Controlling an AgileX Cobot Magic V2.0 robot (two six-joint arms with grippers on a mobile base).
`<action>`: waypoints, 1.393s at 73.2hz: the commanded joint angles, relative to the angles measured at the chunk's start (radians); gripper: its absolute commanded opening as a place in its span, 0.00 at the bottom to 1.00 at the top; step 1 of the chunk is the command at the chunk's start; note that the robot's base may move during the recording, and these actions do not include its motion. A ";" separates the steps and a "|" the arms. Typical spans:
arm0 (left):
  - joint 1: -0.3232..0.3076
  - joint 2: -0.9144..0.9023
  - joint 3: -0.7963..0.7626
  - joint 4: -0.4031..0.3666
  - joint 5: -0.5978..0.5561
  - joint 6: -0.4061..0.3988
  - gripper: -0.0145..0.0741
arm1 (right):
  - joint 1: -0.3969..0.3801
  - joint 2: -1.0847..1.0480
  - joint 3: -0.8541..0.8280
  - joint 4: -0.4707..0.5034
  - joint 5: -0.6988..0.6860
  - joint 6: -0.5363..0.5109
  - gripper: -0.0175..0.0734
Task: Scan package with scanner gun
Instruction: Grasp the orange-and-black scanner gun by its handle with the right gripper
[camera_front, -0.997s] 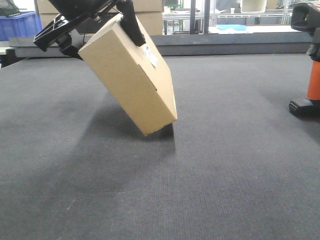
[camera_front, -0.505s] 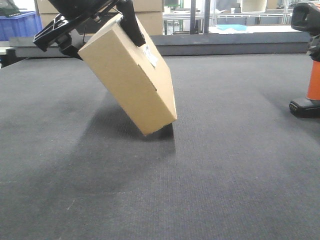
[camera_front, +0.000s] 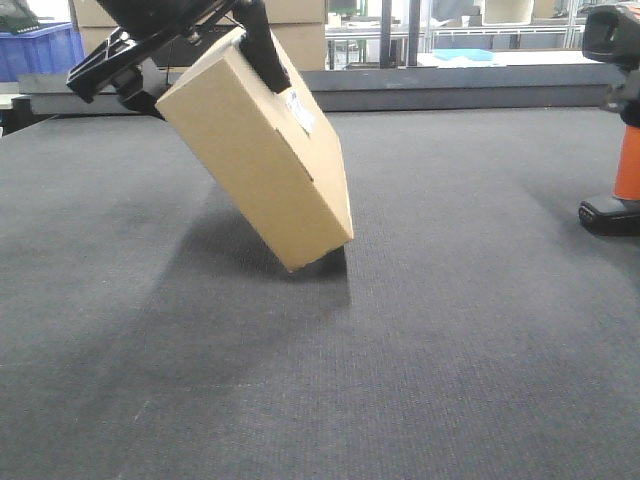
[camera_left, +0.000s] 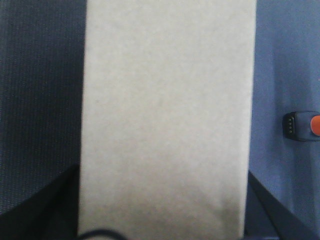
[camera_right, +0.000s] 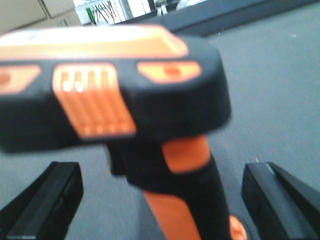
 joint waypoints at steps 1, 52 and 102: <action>-0.008 -0.006 -0.002 -0.004 -0.023 -0.006 0.04 | -0.001 0.012 -0.029 -0.009 -0.025 0.002 0.81; -0.008 -0.006 -0.002 -0.002 -0.023 -0.006 0.04 | -0.001 0.041 -0.083 -0.009 0.001 0.002 0.81; -0.008 -0.006 -0.002 -0.006 -0.013 -0.006 0.04 | -0.001 0.057 -0.085 -0.015 -0.074 -0.012 0.01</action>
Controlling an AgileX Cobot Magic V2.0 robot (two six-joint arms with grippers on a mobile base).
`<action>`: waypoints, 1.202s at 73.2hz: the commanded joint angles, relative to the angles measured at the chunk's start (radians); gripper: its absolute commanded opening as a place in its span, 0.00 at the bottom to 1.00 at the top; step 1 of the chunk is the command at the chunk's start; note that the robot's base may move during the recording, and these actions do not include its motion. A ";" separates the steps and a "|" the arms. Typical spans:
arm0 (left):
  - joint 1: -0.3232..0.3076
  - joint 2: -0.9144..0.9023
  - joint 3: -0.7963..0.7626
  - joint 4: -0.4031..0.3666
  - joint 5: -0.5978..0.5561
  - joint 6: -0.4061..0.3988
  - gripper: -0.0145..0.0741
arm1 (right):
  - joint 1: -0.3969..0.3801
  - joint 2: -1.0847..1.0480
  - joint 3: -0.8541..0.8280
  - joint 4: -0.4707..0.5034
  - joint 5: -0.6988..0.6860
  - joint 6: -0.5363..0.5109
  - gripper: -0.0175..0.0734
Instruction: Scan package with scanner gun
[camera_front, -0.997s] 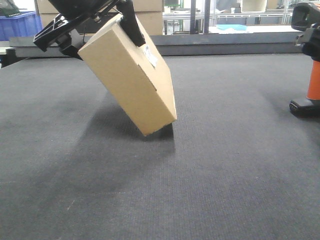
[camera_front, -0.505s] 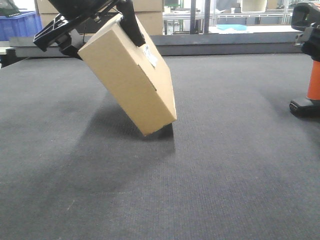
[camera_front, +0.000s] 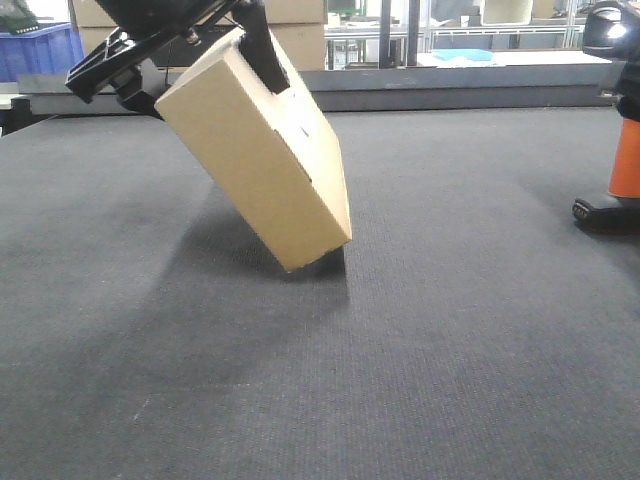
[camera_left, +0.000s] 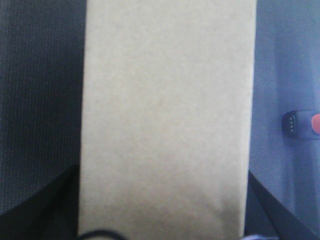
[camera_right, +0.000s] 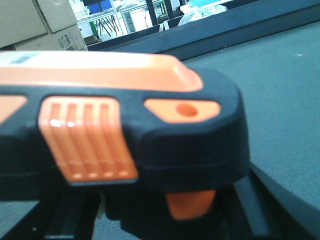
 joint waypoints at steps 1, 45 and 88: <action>-0.008 -0.006 -0.002 -0.009 -0.013 -0.006 0.04 | -0.001 -0.028 -0.001 -0.015 -0.035 -0.012 0.01; -0.008 -0.006 -0.002 -0.077 0.036 -0.006 0.04 | 0.004 -0.198 -0.001 -0.023 0.098 -0.588 0.01; -0.008 -0.006 -0.002 -0.077 0.048 -0.006 0.04 | 0.005 -0.193 -0.001 -0.032 -0.009 -0.114 0.01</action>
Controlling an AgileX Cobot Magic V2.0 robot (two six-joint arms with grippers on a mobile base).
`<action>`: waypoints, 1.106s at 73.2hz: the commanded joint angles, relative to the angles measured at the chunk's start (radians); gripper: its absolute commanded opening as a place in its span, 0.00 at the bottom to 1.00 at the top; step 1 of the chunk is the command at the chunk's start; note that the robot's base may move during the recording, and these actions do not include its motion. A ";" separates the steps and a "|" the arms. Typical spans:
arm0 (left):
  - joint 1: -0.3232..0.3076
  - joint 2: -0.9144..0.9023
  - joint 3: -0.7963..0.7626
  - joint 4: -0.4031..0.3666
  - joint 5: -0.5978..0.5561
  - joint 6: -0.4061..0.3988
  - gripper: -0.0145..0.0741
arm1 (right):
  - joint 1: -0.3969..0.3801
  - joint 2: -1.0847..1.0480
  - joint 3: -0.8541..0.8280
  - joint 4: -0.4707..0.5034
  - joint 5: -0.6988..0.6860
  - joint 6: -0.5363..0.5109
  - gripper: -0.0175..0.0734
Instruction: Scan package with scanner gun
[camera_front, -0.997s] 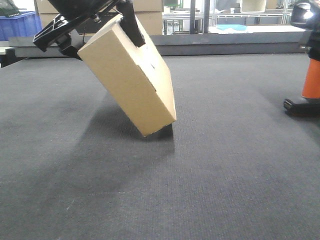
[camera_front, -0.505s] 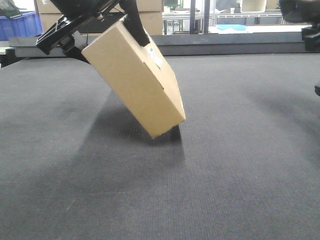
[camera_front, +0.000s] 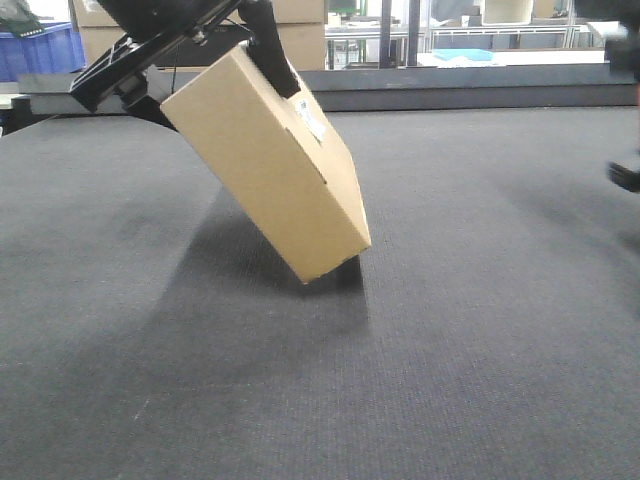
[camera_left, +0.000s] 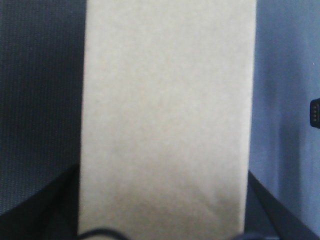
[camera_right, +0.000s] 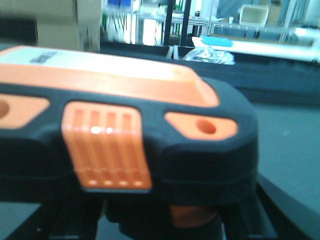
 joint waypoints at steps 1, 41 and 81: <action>-0.006 -0.006 -0.002 -0.015 -0.009 -0.006 0.04 | 0.002 -0.005 -0.003 -0.004 -0.118 0.133 0.01; -0.006 -0.006 -0.002 -0.015 -0.009 -0.006 0.04 | 0.002 0.177 -0.003 -0.003 -0.308 0.135 0.01; -0.006 -0.006 -0.002 -0.015 -0.009 -0.006 0.04 | 0.002 0.195 -0.014 0.006 -0.199 0.135 0.19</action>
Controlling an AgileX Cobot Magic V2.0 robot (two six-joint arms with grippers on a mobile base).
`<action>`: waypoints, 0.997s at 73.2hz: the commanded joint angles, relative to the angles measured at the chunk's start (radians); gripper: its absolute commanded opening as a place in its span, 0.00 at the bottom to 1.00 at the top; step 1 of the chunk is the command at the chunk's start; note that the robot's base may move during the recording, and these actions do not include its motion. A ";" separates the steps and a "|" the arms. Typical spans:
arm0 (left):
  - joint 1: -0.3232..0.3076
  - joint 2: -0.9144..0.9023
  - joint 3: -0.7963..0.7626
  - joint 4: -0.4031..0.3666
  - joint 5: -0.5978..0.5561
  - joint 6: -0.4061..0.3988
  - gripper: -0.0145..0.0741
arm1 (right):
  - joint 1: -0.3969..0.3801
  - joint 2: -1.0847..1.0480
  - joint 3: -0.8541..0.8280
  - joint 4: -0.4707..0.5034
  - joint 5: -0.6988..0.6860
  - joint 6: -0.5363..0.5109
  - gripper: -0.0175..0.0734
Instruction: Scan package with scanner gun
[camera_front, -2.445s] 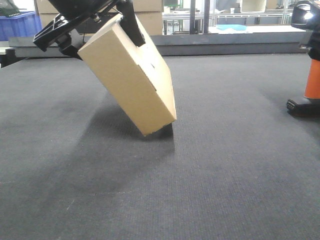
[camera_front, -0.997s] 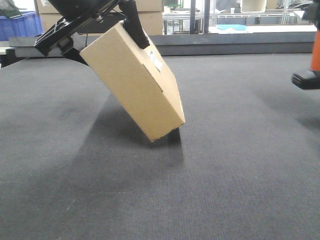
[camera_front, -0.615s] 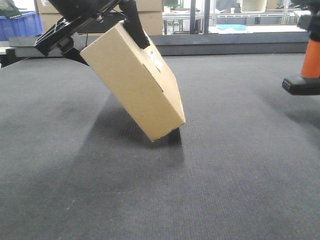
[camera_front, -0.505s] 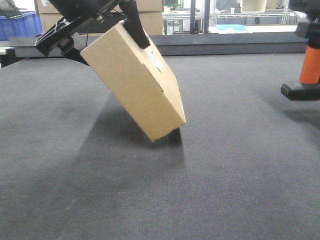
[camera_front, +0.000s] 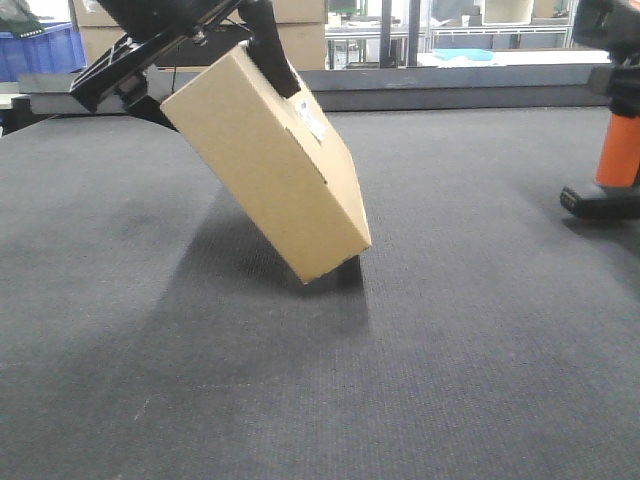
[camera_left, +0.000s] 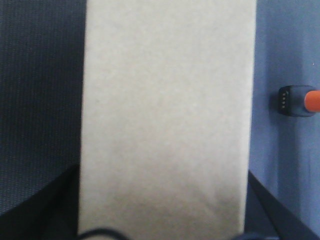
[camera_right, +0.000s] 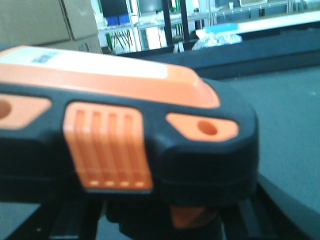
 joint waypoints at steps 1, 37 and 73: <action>-0.006 -0.006 -0.002 -0.013 -0.009 -0.006 0.04 | 0.002 -0.007 -0.016 0.005 -0.009 0.001 0.23; -0.006 -0.006 -0.002 -0.013 -0.007 -0.006 0.04 | 0.002 -0.007 -0.022 0.000 0.032 0.001 0.68; -0.006 -0.006 -0.002 -0.011 -0.007 -0.006 0.04 | 0.002 -0.011 -0.020 -0.091 0.155 0.001 0.81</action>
